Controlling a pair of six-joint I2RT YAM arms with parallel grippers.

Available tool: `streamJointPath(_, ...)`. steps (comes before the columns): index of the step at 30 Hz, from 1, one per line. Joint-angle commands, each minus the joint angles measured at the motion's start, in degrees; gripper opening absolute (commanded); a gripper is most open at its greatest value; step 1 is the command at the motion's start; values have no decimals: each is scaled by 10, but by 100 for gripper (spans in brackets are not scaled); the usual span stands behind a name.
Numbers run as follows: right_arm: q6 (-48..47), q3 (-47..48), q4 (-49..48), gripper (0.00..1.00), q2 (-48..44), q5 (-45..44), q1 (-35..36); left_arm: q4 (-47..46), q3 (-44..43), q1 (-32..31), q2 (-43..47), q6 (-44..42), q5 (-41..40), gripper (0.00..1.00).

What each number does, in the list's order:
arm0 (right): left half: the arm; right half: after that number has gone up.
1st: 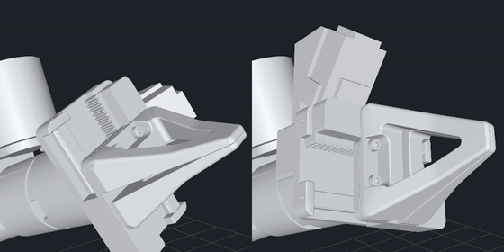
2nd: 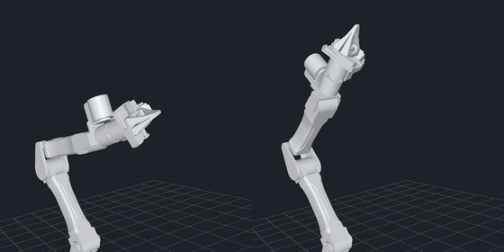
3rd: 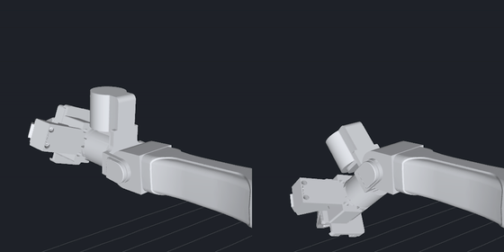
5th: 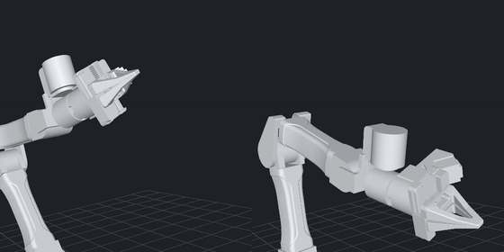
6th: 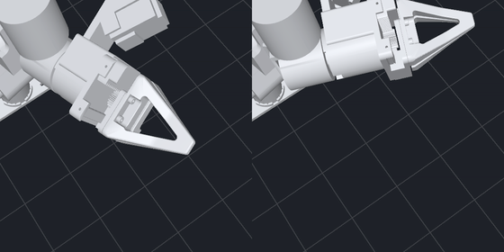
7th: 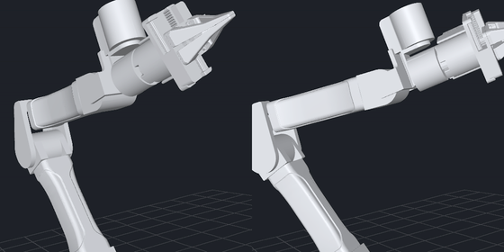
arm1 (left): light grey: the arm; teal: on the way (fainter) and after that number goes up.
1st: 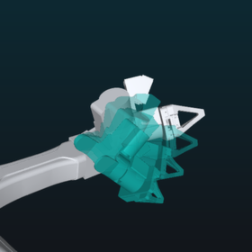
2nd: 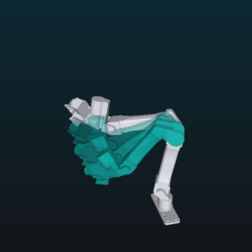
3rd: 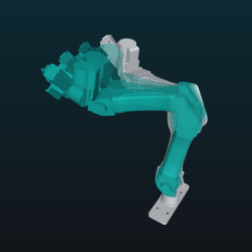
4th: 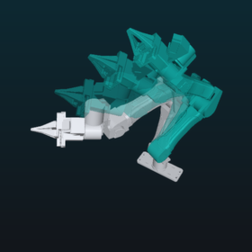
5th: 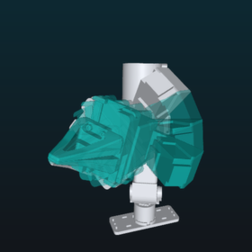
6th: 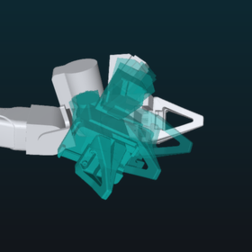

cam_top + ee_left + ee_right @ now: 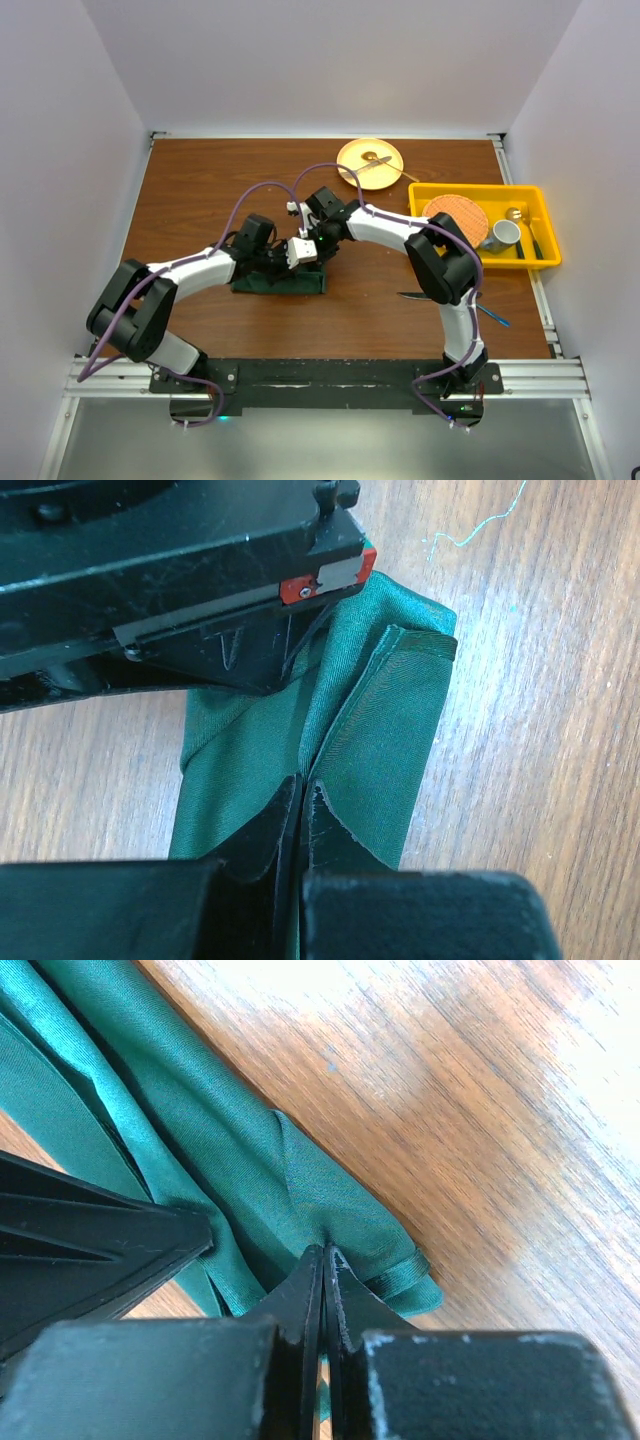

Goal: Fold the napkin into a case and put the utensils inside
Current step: Stuff the top corner of the smaller-rectangle-folded napkin into the folded napkin.

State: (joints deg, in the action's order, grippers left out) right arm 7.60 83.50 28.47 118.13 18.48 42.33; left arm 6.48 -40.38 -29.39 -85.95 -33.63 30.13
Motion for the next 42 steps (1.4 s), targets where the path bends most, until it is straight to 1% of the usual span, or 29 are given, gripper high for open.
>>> streamJointPath(1, 12, 21, 6, 0, -20, 5, 1, -12, 6, -3, 18, 4, 4, 0)
streamJointPath(13, 19, 10, -20, 0, -69, 30, -13, -13, 12, -2, 21, -1, 5, 0)
streamJointPath(22, 0, 6, -4, 0, -58, 25, -12, -2, 2, -1, 24, 9, 7, 0)
streamJointPath(25, -14, -8, -1, 0, -57, 16, -13, 20, -10, 13, 25, 31, 31, 0)
streamJointPath(30, -27, -29, -10, 0, -55, 10, -17, 61, -29, 51, 2, 74, 66, 0)
streamJointPath(42, -28, -46, -27, 0, -67, 14, -22, 121, -66, 80, -59, 154, 69, 0)
